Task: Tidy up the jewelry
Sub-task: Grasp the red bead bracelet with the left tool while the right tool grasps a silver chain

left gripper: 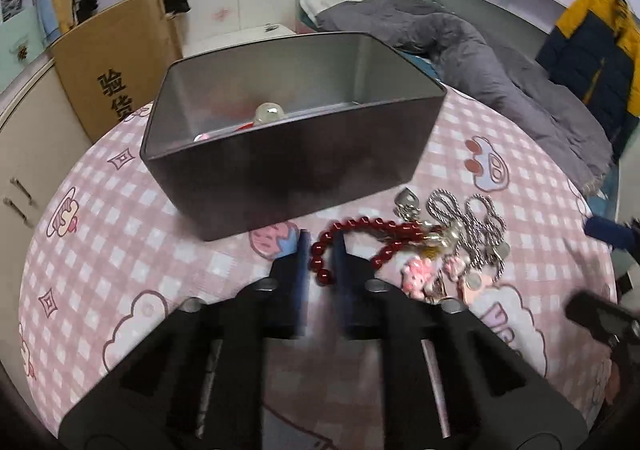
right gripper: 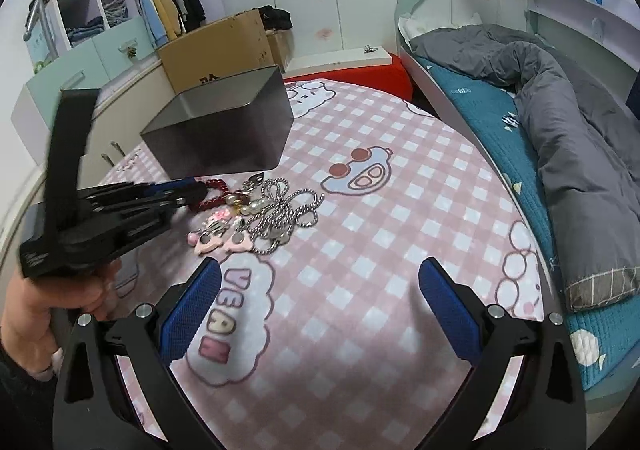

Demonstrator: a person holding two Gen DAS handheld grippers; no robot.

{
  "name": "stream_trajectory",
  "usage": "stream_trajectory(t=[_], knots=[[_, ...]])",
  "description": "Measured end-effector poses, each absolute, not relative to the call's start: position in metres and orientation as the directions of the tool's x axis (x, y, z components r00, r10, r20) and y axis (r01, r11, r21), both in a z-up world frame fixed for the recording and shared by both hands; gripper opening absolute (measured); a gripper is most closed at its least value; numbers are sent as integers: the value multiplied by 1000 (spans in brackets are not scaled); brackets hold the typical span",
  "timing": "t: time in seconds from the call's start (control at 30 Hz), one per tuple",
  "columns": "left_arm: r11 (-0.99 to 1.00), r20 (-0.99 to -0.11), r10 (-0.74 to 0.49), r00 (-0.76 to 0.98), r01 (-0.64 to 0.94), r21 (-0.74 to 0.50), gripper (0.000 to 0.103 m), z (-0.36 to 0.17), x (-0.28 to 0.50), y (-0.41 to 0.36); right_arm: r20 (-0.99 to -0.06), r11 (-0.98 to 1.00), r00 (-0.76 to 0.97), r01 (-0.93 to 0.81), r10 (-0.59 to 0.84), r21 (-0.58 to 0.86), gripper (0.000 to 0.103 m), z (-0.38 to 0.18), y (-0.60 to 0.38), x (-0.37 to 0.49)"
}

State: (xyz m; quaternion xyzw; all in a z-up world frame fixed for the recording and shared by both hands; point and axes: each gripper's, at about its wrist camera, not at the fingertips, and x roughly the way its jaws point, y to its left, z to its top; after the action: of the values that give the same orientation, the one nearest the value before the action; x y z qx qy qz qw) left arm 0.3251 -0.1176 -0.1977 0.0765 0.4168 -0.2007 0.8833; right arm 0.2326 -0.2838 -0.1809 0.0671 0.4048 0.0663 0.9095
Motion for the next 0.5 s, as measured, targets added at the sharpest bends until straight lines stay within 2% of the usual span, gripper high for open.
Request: stream_trajectory(t=[0.03,0.17,0.3,0.4,0.47,0.5], knots=[[905,-764,-298,573,423,-36,8,-197,322,-116,-733,983,657,-72,175,171,91,-183,-282,236],[913,-731,-293,617,407,-22,8,-189,306,-100,-765,985,621,-98,170,139,57,-192,-272,255],[926,-713,-304,632,371,-66,7,-186,296,-80,-772,987,615,-114,161,115,52,-195,-261,267],[932,-699,-312,643,351,-93,8,-184,295,-67,-781,990,613,-134,119,46,43,-197,-249,273],[931,-694,-319,645,350,-103,8,-183,294,-63,-782,987,616,-160,98,-2,17,-197,-241,272],[930,-690,-325,647,350,-110,8,-183,292,-61,-781,986,618,-164,93,-13,14,-197,-239,270]])
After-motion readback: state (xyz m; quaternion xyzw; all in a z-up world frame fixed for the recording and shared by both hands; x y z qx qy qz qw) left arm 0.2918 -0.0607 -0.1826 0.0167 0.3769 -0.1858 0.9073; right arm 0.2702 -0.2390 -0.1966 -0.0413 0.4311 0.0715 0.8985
